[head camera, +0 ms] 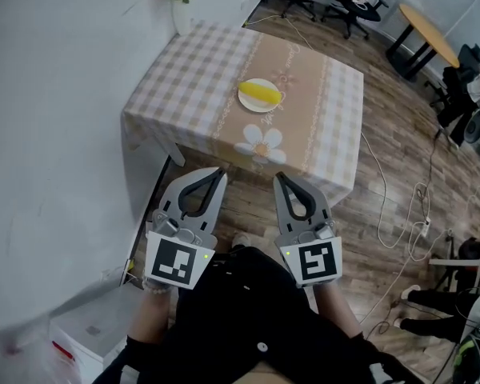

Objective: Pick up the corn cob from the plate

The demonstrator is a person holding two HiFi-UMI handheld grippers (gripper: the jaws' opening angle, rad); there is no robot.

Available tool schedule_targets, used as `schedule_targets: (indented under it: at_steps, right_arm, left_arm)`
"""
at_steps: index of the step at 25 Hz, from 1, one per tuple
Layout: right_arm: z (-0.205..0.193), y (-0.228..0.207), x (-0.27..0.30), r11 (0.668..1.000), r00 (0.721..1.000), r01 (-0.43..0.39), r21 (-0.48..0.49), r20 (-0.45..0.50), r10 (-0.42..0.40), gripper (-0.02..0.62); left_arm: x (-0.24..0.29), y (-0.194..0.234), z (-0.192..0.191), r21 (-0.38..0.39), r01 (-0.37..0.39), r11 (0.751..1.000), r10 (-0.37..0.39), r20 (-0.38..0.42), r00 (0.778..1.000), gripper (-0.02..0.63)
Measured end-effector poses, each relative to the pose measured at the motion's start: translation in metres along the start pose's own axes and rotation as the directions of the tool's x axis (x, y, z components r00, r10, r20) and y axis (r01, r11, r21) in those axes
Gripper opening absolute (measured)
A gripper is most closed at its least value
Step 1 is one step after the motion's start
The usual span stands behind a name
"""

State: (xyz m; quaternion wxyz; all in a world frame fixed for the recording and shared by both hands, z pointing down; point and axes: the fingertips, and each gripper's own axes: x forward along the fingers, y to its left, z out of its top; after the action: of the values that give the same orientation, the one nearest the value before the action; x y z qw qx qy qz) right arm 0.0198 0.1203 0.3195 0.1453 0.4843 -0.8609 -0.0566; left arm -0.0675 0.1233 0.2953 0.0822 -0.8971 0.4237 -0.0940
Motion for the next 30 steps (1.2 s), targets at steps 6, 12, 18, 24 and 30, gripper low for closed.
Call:
schedule_targets:
  at_steps: [6, 12, 18, 24, 30]
  right_arm:
    - [-0.008, -0.031, 0.014, 1.0, 1.0, -0.008, 0.008, -0.004, 0.008, 0.041]
    - [-0.016, -0.052, 0.024, 1.0, 1.0, -0.023, 0.004, 0.007, 0.023, 0.04]
    - [-0.027, -0.063, 0.022, 1.0, 1.0, -0.019, 0.019, -0.006, 0.019, 0.04]
    - [-0.012, -0.059, 0.015, 0.999, 1.0, -0.027, 0.026, -0.008, 0.027, 0.041]
    - [-0.023, -0.07, 0.021, 1.0, 1.0, -0.009, 0.03, -0.013, 0.01, 0.04]
  left_arm:
    - [0.032, 0.003, 0.0, 0.001, -0.015, 1.0, 0.015, -0.014, 1.0, 0.012]
    - [0.056, 0.001, -0.003, -0.01, -0.028, 1.0, 0.028, -0.02, 0.999, 0.012]
    - [0.067, -0.008, -0.003, -0.001, -0.017, 1.0, 0.017, -0.026, 1.0, 0.012]
    - [0.06, -0.005, 0.009, -0.006, -0.017, 1.0, 0.017, -0.045, 0.999, 0.012]
    - [0.074, -0.005, 0.002, 0.002, -0.002, 1.0, 0.002, -0.042, 0.999, 0.012]
